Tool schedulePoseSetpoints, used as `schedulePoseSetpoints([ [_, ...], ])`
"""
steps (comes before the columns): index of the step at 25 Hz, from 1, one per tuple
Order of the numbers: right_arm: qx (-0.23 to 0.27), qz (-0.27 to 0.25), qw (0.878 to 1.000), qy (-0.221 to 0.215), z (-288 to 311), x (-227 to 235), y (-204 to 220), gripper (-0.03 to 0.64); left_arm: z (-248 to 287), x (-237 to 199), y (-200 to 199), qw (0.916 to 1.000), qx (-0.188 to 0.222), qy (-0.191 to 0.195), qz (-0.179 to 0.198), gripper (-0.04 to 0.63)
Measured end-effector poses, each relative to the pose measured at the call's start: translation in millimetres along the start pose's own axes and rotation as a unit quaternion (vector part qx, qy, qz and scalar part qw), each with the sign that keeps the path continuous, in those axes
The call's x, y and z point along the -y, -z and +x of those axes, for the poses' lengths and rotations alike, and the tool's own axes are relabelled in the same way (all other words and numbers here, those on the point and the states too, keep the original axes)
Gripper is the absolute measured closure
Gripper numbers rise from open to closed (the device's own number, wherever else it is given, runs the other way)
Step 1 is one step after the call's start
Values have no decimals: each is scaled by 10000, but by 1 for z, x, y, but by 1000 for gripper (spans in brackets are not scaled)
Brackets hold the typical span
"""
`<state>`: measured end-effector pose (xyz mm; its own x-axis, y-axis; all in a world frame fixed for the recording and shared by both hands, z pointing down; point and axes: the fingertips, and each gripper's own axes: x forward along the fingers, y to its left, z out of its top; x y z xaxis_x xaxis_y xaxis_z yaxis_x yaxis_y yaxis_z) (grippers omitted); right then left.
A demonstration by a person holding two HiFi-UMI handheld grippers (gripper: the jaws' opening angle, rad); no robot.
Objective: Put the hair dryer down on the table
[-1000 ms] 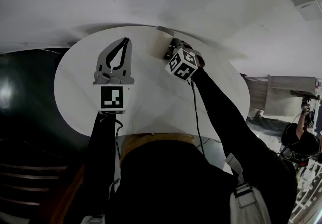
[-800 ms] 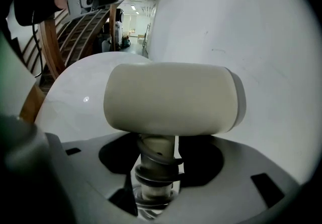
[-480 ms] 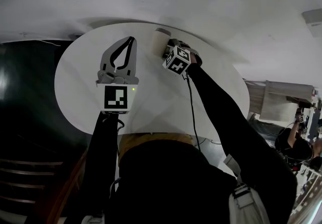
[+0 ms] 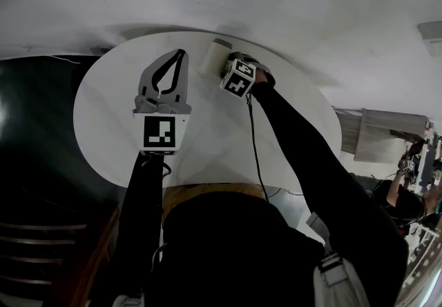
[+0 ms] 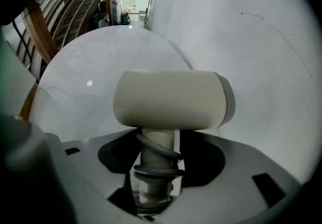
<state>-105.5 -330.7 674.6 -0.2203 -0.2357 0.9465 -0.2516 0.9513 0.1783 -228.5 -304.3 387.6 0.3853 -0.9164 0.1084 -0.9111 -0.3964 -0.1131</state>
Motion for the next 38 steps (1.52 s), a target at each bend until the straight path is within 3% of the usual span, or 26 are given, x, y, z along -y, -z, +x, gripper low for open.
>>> schedulePoseSetpoints([
  [23, -89, 411, 9991, 17, -1, 2, 1, 302, 21, -5, 13, 9986, -111, 520, 28, 578],
  [31, 4, 530, 9980, 340, -11, 5, -1, 301, 19, -5, 10, 9976, -11, 692, -75, 578],
  [38, 581, 1008, 9917, 551, -43, 5, -13, 301, 22, 10, -6, 9963, 142, 851, -23, 578],
])
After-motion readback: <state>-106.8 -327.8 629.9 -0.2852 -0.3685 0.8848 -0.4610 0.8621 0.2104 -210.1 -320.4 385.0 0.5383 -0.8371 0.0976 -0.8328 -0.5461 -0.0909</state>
